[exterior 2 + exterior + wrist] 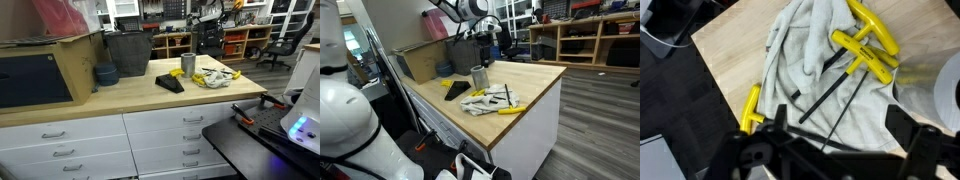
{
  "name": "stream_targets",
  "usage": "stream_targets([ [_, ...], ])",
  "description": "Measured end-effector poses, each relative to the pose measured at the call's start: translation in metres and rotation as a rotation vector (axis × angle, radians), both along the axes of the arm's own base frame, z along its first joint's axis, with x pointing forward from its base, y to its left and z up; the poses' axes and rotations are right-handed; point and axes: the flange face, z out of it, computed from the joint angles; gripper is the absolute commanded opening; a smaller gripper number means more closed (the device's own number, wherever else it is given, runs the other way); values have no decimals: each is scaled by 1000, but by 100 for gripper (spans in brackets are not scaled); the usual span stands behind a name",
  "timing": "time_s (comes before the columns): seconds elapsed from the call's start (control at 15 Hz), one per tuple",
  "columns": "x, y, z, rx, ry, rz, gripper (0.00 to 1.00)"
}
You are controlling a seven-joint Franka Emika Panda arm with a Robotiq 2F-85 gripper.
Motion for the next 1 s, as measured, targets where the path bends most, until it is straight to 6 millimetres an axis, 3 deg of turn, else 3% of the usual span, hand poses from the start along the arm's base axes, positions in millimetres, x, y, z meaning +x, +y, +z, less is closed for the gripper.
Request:
stream_targets([
  [0.27, -3, -23, -12, -71, 32, 2, 100],
  [1.0, 4, -20, -12, -62, -7, -8, 100],
])
